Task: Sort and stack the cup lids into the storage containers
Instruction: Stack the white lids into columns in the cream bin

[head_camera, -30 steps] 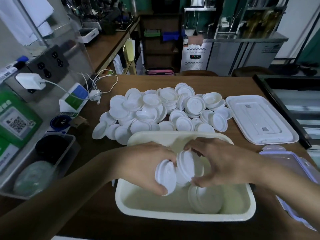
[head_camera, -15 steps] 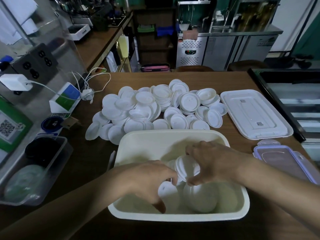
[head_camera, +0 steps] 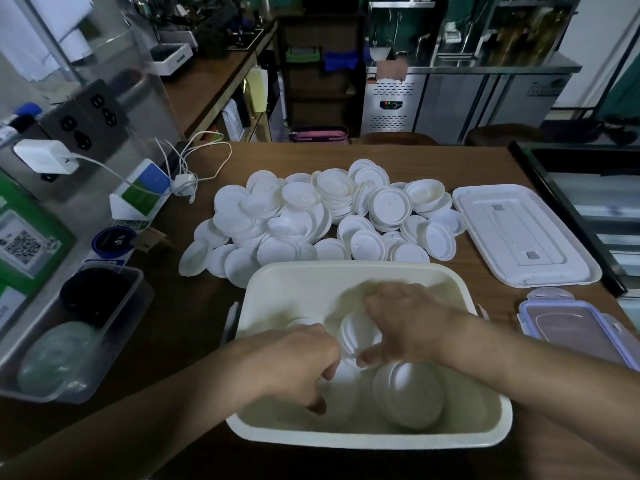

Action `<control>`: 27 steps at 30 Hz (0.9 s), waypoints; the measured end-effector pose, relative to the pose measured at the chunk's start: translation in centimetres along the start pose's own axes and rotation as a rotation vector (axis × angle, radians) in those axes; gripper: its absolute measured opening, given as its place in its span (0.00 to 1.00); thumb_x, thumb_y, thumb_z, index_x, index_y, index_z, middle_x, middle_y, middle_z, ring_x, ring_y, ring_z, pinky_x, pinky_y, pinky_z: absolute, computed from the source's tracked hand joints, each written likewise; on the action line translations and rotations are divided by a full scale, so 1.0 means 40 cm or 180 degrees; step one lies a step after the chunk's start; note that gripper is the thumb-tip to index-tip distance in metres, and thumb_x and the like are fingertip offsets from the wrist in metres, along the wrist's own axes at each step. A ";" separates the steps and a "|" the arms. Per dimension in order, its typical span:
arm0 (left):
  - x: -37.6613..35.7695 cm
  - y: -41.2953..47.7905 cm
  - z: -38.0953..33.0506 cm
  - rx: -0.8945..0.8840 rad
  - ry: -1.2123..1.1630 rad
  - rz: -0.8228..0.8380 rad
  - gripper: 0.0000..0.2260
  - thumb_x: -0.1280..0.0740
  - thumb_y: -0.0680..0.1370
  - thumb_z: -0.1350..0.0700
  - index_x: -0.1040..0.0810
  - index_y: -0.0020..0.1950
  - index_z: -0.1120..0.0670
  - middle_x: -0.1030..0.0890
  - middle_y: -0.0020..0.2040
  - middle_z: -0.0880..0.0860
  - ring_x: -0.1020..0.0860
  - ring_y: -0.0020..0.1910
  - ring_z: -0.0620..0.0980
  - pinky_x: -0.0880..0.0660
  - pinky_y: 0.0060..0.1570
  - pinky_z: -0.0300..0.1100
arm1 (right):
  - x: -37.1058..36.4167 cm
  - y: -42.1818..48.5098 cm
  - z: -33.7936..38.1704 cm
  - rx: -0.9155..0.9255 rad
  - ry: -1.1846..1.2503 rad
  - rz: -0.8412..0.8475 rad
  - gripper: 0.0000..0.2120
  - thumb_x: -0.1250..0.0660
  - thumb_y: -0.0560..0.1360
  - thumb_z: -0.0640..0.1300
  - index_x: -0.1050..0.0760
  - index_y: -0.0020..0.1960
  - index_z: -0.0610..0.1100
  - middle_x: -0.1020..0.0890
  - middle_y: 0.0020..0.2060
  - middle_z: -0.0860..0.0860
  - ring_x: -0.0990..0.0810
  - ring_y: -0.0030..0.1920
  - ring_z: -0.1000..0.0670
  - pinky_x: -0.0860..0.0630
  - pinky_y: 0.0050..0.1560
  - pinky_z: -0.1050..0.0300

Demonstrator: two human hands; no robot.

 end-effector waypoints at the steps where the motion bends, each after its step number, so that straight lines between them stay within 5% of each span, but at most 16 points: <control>1: 0.000 -0.001 0.000 -0.0019 -0.0007 0.0028 0.20 0.23 0.75 0.44 0.21 0.64 0.46 0.28 0.58 0.47 0.24 0.50 0.48 0.20 0.54 0.48 | -0.004 0.004 0.002 -0.0008 -0.0009 0.0009 0.34 0.29 0.70 0.71 0.25 0.62 0.44 0.25 0.63 0.48 0.25 0.64 0.43 0.30 0.61 0.52; 6: 0.014 0.000 -0.010 -0.0158 -0.0025 -0.0020 0.18 0.25 0.76 0.46 0.19 0.66 0.45 0.26 0.60 0.47 0.27 0.50 0.45 0.23 0.55 0.42 | -0.010 0.001 -0.004 0.0052 -0.0067 0.0042 0.37 0.27 0.69 0.71 0.27 0.64 0.45 0.24 0.62 0.47 0.24 0.63 0.43 0.29 0.61 0.52; 18: 0.061 0.006 0.049 -0.0217 -0.0187 -0.0294 0.17 0.28 0.74 0.38 0.21 0.61 0.39 0.26 0.57 0.40 0.25 0.61 0.42 0.23 0.61 0.46 | -0.019 -0.009 0.011 0.0084 -0.0387 0.0063 0.26 0.33 0.78 0.64 0.25 0.65 0.45 0.24 0.63 0.47 0.24 0.64 0.44 0.30 0.60 0.52; 24: 0.128 -0.019 0.053 -0.0367 -0.0334 -0.0702 0.14 0.28 0.77 0.39 0.20 0.61 0.39 0.24 0.54 0.37 0.31 0.57 0.32 0.30 0.50 0.32 | 0.017 -0.020 -0.007 0.0181 -0.0106 -0.0200 0.28 0.38 0.79 0.67 0.30 0.71 0.50 0.27 0.68 0.49 0.29 0.68 0.45 0.32 0.63 0.52; 27: 0.170 -0.035 0.052 -0.0511 -0.0383 -0.0924 0.15 0.27 0.76 0.39 0.20 0.60 0.39 0.23 0.51 0.37 0.28 0.56 0.32 0.28 0.53 0.33 | 0.078 -0.033 -0.020 0.0305 0.0308 -0.0533 0.27 0.34 0.76 0.67 0.29 0.70 0.55 0.22 0.59 0.56 0.23 0.57 0.53 0.30 0.52 0.58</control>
Point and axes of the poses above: each hand's wrist, its own y-axis towards the middle knuckle, its own x-axis out of the back of the hand, z = x × y, the point moved 7 cm from there along y, towards the middle knuckle
